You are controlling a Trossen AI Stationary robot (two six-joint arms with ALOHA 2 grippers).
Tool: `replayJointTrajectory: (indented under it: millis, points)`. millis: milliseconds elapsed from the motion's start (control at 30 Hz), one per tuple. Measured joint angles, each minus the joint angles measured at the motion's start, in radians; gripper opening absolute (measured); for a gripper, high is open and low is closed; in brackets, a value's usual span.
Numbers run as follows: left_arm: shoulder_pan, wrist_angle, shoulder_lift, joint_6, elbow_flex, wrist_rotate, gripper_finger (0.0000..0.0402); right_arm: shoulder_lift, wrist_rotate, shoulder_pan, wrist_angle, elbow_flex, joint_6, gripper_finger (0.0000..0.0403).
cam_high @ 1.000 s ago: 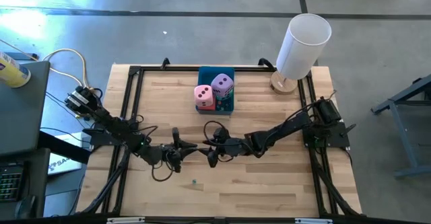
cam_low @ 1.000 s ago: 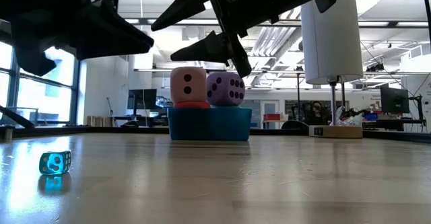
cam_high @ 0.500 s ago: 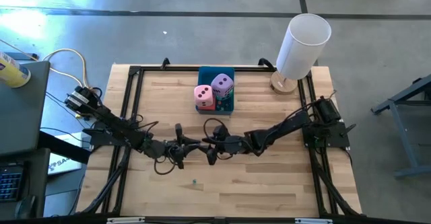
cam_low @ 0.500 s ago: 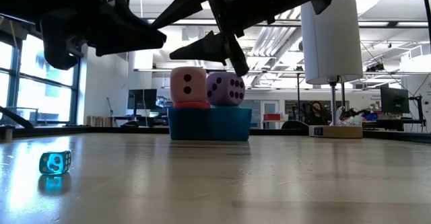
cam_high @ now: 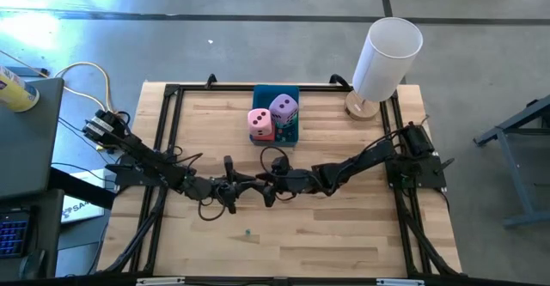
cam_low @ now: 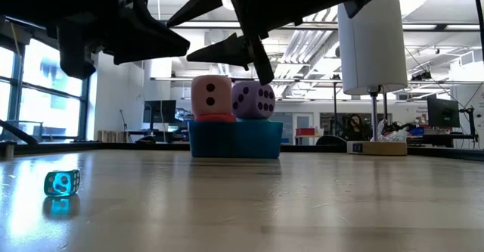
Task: Pick & Place Dice
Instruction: Put the top small light blue die into the blue bin
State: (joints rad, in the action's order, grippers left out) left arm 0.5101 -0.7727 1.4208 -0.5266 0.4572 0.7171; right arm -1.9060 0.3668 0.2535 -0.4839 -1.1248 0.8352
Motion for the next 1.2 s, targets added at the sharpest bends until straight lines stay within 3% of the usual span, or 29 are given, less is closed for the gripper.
replayJointTrajectory:
  millis: [433, 1200]
  points:
    - [0.001, -0.047, 0.0, -0.02, 0.001, 0.001, 0.005, 0.0, 0.018, -0.001, 0.003, 0.0, 0.001, 0.0215]
    - [-0.012, -0.047, 0.0, -0.019, 0.0, 0.004, 0.005, 0.002, 0.017, -0.008, 0.014, -0.002, -0.027, 0.01]
